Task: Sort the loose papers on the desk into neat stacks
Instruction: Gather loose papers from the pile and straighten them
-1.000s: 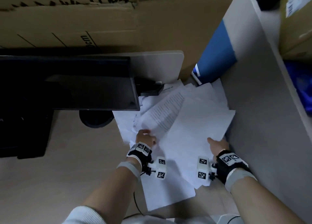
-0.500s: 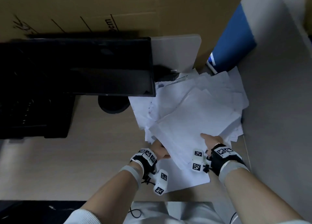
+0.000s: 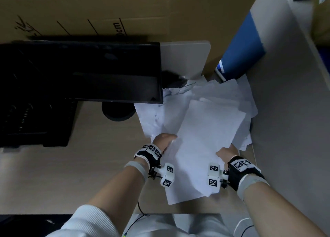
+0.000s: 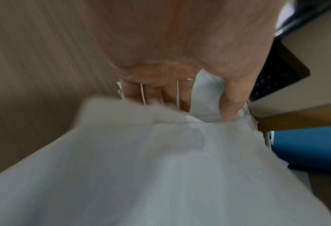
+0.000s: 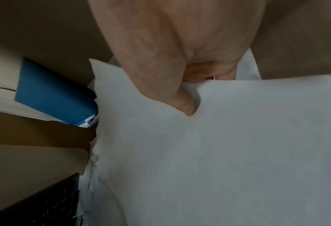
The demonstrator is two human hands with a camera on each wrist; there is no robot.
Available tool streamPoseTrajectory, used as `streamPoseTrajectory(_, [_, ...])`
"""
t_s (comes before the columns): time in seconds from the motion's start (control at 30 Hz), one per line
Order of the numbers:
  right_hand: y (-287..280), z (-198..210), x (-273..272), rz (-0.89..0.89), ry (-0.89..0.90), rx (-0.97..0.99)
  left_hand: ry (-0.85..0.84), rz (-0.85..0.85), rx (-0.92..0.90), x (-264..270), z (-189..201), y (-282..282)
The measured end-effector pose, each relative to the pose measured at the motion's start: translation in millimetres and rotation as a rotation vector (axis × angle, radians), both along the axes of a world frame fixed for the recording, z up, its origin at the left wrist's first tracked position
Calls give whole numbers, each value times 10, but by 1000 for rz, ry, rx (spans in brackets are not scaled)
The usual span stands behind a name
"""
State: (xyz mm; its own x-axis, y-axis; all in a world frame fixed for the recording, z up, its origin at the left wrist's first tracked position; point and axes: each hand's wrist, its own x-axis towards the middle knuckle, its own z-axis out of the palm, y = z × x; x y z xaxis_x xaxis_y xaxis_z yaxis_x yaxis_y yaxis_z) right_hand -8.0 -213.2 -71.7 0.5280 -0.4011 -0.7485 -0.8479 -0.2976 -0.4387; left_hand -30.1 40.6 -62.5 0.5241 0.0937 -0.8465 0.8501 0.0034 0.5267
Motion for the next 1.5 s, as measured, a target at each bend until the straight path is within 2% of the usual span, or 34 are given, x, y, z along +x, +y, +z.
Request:
streamPoseTrajectory(0.03, [-31, -35, -19, 66, -10, -11, 13, -70, 16, 15, -131, -60])
streamPoseTrajectory(0.1, [-72, -62, 5, 85, 25, -25, 37, -160, 24, 26, -236, -186])
streamPoseTrajectory(0.17, [-96, -73, 16, 91, 28, -27, 22, -176, 12, 54, -142, -274])
streamPoseTrajectory(0.3, [-107, -34, 87, 154, 97, -13, 71, -249, 158, 79, -55, -386])
streamPoseTrajectory(0.43, [-74, 12, 282, 317, 120, -55, 57, -105, 102, 179, -76, -412])
streamPoseTrajectory(0.53, [-2, -21, 462, 402, -2, -49, 82, 57, 46, 227, -251, -378])
streamPoseTrajectory(0.67, [183, -20, 742, 547, -146, 10, 154, 175, 64, 277, -364, -277])
streamPoseTrajectory(0.7, [235, -7, 830, 595, -140, 5, 162, 200, 79, 286, -493, -244])
streamPoseTrajectory(0.83, [391, -34, 1173, 929, -9, -197, 193, 289, 119, 396, -455, -295])
streamPoseTrajectory(0.93, [316, -57, 1350, 1036, 88, -323, 166, 330, 138, 520, -345, -366])
streamPoseTrajectory(1.03, [150, -122, 1488, 1028, 126, -327, 176, 388, 155, 632, -383, -434])
streamPoseTrajectory(1.13, [68, -164, 1542, 897, 125, -242, 118, 444, 118, 743, -461, -499])
streamPoseTrajectory(1.3, [1, -270, 1457, 430, -7, 13, 56, 346, 40, 944, -401, -649])
streamPoseTrajectory(1.37, [-31, -280, 1372, 281, 2, 53, 9, 305, 11, 1006, -393, -697])
streamPoseTrajectory(1.4, [-51, -281, 1319, 248, 24, 53, -10, 263, 17, 1033, -358, -723])
streamPoseTrajectory(1.5, [-120, -254, 1207, 292, 115, 5, -69, 80, 122, 1091, -326, -762])
